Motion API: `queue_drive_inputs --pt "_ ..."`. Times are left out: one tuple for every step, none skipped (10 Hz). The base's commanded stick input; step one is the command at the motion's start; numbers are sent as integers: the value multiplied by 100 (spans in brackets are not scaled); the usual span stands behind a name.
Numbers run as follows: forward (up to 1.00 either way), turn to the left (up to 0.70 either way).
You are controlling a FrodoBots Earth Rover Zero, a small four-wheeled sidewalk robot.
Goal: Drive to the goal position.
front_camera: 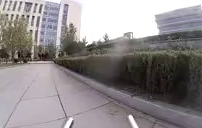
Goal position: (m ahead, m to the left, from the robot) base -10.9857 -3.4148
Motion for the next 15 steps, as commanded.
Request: queue_drive_inputs --pt "0 45" --pt "0 45" --pt "0 45" --pt "0 45" --pt "0 45" --pt "0 45" --pt "0 45" --pt "0 45" --pt "0 45" --pt "0 45" --pt "0 45" --pt "0 45" --pt "0 45" --pt "0 45" --pt "0 45"
